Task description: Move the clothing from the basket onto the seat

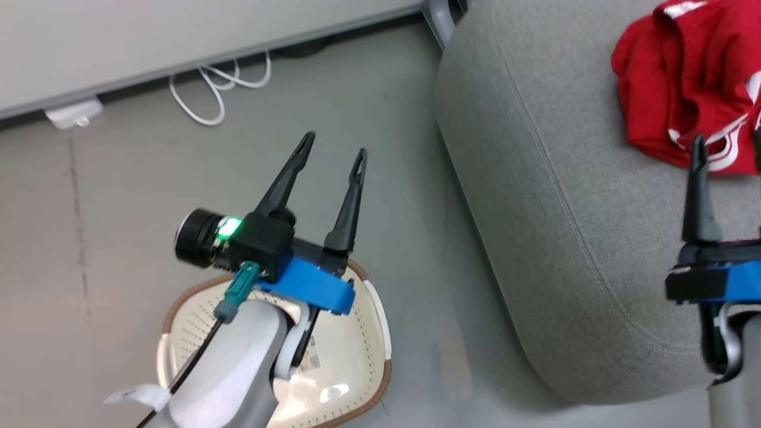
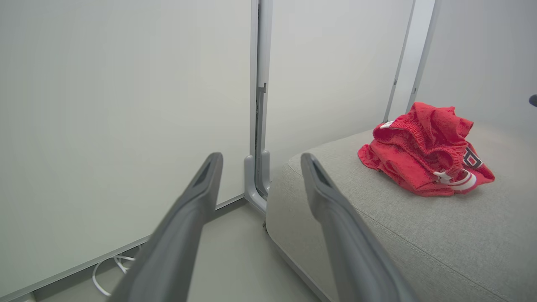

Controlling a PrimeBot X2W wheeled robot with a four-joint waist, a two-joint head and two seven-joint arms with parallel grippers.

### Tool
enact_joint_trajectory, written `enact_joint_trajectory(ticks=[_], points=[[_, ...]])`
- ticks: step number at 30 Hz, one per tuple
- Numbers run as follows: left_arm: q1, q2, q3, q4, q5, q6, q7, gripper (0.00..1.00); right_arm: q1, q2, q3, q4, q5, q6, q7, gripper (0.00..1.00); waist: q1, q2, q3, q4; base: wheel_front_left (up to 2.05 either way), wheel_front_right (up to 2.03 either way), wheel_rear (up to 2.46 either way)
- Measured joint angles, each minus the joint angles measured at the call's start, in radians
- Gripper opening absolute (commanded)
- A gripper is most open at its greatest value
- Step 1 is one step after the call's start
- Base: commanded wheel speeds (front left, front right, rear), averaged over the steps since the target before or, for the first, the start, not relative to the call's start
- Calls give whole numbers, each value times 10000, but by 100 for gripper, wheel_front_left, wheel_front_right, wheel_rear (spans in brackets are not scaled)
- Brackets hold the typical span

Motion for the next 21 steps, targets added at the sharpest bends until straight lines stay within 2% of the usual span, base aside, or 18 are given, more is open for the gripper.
enact_joint_trajectory(ticks=[8, 21], points=[[1367, -82, 1358, -343, 316, -190, 0, 100, 760, 236, 968, -299, 15, 0, 0, 100, 0, 1, -1130, 564, 0, 0, 0], [3187, -466, 3450, -650, 1095, -1014, -2, 100, 1868, 589, 1530, -73, 12, 0, 0, 100, 0, 1, -2502, 1503, 0, 0, 0]])
